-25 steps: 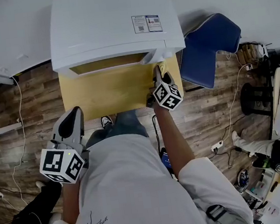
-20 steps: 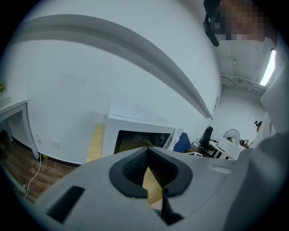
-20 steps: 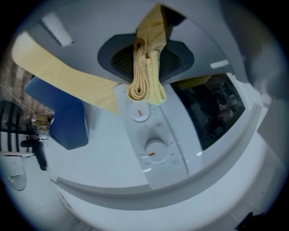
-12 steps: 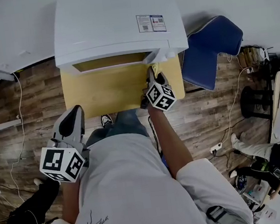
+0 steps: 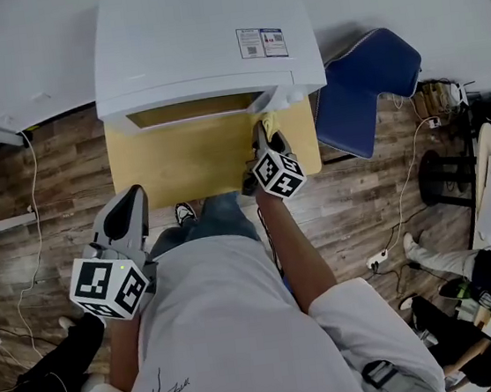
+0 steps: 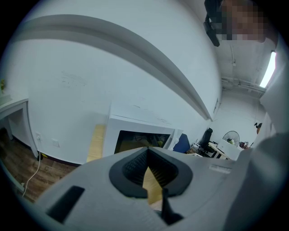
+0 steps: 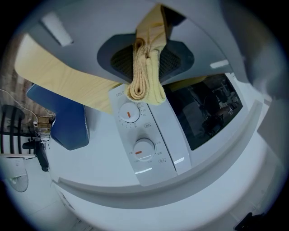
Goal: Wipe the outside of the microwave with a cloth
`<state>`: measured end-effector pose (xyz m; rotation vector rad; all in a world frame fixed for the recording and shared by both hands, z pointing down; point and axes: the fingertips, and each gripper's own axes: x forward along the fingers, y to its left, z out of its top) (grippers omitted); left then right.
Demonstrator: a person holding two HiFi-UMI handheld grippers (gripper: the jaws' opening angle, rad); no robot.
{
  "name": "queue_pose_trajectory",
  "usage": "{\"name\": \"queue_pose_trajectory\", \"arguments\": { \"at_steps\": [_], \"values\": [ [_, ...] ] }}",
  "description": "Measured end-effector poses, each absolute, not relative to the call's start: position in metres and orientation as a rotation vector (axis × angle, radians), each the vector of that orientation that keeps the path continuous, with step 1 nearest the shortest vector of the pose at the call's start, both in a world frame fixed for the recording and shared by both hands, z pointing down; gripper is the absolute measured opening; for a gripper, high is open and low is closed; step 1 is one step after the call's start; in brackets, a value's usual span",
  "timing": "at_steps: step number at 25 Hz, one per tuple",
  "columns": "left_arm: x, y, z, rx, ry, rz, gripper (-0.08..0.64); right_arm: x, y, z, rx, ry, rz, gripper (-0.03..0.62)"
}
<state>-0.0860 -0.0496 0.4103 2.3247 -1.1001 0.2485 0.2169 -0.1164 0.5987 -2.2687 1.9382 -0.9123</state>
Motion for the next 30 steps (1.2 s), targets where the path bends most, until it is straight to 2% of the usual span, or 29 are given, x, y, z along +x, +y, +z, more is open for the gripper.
{"name": "queue_pose_trajectory", "arguments": {
  "at_steps": [8, 30],
  "values": [
    [-0.089, -0.049, 0.408, 2.327, -1.108, 0.237, -0.008, 0.161, -0.118, 0.6, -2.164, 2.135, -0.905, 0.118],
    [-0.138, -0.038, 0.414, 2.243, -1.236, 0.228, -0.008, 0.077, -0.143, 0.606, -1.993, 2.413, -0.905, 0.118]
  ]
}}
